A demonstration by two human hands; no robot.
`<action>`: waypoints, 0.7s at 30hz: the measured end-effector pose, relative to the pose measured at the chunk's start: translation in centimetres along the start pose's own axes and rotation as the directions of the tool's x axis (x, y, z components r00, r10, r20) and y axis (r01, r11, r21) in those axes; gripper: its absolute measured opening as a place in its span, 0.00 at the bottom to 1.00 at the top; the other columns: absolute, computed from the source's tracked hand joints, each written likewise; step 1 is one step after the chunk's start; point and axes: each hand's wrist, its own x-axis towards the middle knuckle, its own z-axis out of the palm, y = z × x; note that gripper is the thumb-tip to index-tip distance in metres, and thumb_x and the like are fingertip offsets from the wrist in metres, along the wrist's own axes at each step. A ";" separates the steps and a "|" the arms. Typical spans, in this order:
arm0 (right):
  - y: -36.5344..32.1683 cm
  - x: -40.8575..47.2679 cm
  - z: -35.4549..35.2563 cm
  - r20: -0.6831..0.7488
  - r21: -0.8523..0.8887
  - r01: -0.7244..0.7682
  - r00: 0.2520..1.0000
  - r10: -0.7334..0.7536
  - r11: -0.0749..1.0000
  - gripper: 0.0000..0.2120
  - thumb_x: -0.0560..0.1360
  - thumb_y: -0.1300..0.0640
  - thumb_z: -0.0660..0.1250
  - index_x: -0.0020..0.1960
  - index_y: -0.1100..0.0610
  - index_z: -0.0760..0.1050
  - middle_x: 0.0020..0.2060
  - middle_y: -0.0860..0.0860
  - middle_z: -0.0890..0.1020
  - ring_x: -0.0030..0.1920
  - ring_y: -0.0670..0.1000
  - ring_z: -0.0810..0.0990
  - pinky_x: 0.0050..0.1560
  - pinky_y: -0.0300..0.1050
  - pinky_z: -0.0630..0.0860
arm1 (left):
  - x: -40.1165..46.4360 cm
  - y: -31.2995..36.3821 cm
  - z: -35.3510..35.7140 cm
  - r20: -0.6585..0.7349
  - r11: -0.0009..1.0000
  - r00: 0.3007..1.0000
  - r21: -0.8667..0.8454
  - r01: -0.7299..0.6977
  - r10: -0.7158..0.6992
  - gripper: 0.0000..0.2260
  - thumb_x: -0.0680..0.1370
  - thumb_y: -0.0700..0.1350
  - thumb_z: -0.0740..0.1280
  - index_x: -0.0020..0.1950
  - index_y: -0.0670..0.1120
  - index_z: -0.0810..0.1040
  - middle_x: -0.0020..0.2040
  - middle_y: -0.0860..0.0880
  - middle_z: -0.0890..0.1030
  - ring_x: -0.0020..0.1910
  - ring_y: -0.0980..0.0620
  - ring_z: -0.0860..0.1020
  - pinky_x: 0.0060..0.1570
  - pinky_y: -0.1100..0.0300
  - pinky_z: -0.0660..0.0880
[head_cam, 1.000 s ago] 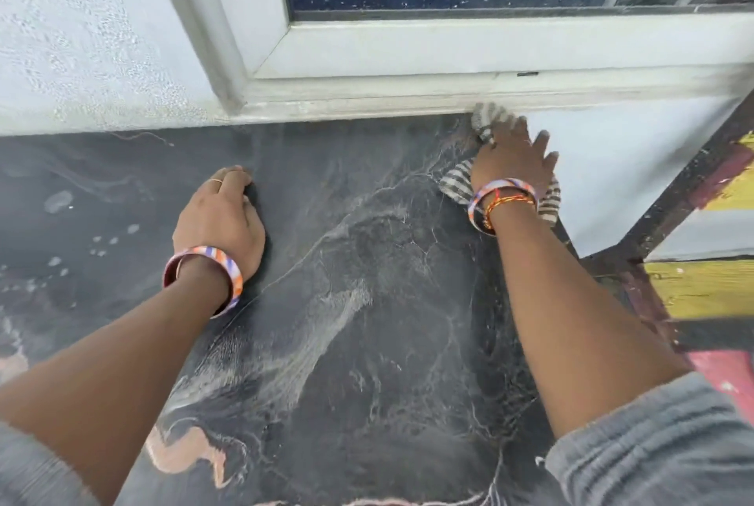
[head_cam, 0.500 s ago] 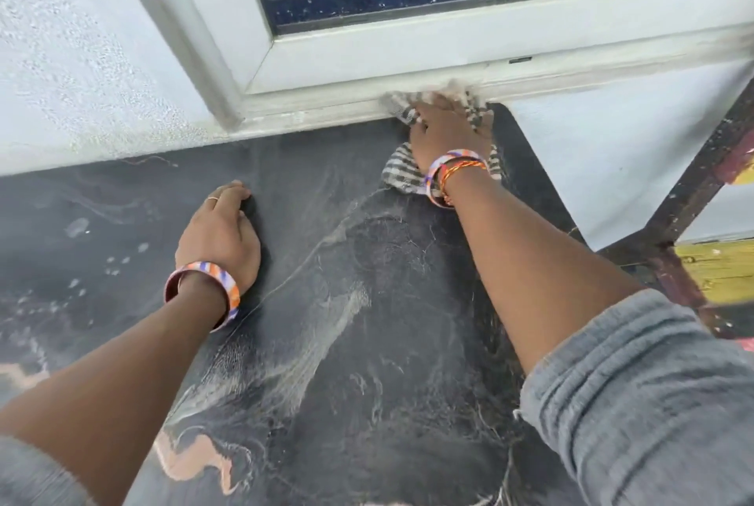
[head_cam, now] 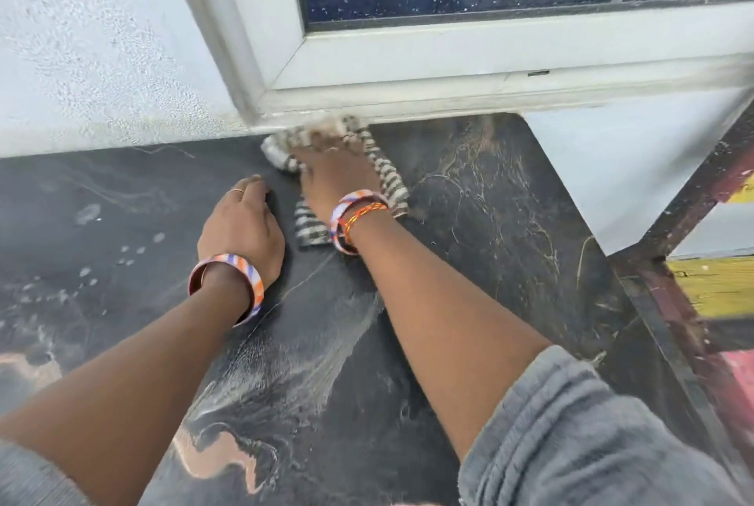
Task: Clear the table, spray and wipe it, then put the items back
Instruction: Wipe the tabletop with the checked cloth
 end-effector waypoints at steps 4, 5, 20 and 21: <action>1.5 0.3 -0.4 0.034 0.071 0.025 0.999 -0.028 0.997 0.22 0.80 0.56 0.52 0.73 0.46 0.63 0.74 0.49 0.63 0.74 0.50 0.61 0.76 0.49 0.53 | 0.0 -0.3 0.0 0.007 0.999 0.999 -0.026 -0.040 0.041 0.17 0.78 0.37 0.55 0.65 0.39 0.70 0.70 0.41 0.69 0.68 0.40 0.68 0.64 0.49 0.67; 3.4 0.1 -1.2 -0.003 0.082 -0.088 0.996 0.088 0.993 0.22 0.80 0.57 0.52 0.73 0.47 0.63 0.74 0.51 0.64 0.73 0.52 0.63 0.75 0.49 0.56 | 0.0 -0.4 0.1 0.007 0.999 0.999 -0.035 -0.040 0.040 0.16 0.78 0.37 0.54 0.65 0.38 0.70 0.71 0.41 0.69 0.68 0.40 0.68 0.65 0.49 0.67; -5.6 -0.3 2.2 -0.005 0.031 -0.117 0.993 0.117 0.993 0.20 0.79 0.58 0.56 0.70 0.48 0.68 0.72 0.54 0.67 0.73 0.53 0.64 0.73 0.46 0.55 | 0.3 -2.5 -2.3 -0.066 0.926 0.998 -0.377 -0.033 0.008 0.23 0.71 0.29 0.58 0.65 0.37 0.70 0.73 0.35 0.58 0.71 0.37 0.60 0.68 0.52 0.62; -6.4 -0.1 2.6 0.007 0.023 -0.090 0.996 0.090 0.996 0.20 0.79 0.57 0.56 0.70 0.47 0.68 0.72 0.53 0.68 0.72 0.53 0.65 0.74 0.46 0.55 | 0.3 -3.2 -2.7 -0.082 0.934 0.995 -0.348 -0.075 0.050 0.22 0.70 0.29 0.58 0.64 0.36 0.71 0.71 0.33 0.60 0.70 0.35 0.61 0.68 0.49 0.62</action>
